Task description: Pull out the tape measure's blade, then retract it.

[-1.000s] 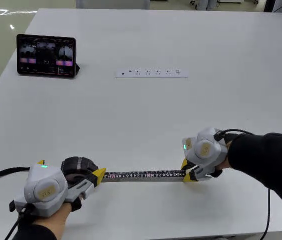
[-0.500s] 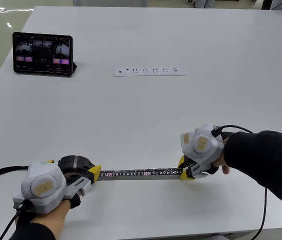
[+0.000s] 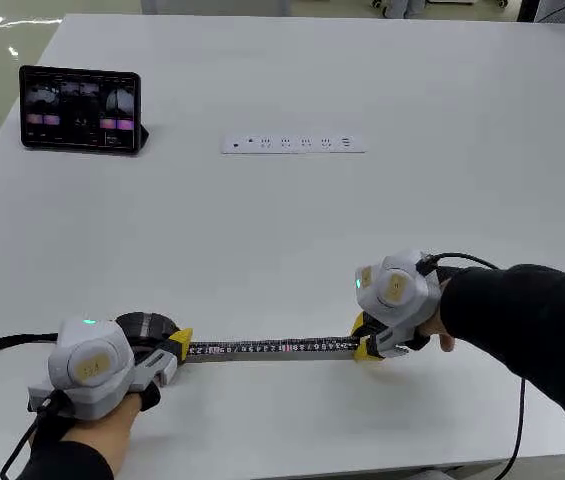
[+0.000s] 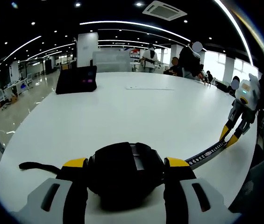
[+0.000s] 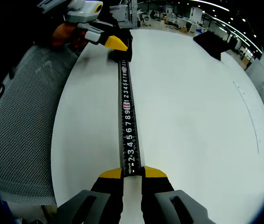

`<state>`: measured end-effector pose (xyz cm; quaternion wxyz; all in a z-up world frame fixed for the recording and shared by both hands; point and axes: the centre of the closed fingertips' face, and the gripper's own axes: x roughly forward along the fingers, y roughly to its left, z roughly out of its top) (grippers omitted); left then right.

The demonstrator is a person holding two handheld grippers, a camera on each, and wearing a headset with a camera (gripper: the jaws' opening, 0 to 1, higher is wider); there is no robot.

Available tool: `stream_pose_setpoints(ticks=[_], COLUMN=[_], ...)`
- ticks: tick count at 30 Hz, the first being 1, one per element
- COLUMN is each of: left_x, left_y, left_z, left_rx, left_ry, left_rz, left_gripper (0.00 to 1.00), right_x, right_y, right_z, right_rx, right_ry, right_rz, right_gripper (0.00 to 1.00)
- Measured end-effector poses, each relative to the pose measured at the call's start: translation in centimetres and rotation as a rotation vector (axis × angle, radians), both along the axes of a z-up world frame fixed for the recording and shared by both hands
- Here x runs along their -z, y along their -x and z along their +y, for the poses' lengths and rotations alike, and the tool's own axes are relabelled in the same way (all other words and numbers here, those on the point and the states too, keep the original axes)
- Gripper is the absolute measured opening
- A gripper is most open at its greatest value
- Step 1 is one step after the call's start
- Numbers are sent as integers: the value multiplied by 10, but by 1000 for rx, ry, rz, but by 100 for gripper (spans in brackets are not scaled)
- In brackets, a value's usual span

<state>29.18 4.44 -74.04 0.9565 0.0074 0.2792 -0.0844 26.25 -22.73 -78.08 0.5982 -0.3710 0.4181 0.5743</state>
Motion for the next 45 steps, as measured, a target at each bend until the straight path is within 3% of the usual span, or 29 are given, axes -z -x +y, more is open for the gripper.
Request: stream_pose_setpoints(ticks=[5, 11, 22, 24, 45], left_x=[0, 0, 1, 1, 1], left_y=[1, 1, 0, 0, 1], left_z=[1, 0, 0, 0, -1], left_rx=[4, 21, 22, 23, 24], left_ry=[12, -4, -8, -11, -3], left_rz=[2, -9, 0, 0, 7], left_gripper=[61, 60, 59, 59, 59], right_x=[0, 0, 1, 1, 1], right_y=[0, 0, 0, -1, -1], right_z=[0, 0, 0, 2, 10], right_rx=[-6, -2, 0, 32, 24], right_ry=[4, 11, 26, 24, 37], right_rz=[0, 3, 6, 13, 3], right_gripper=[10, 10, 10, 10, 10])
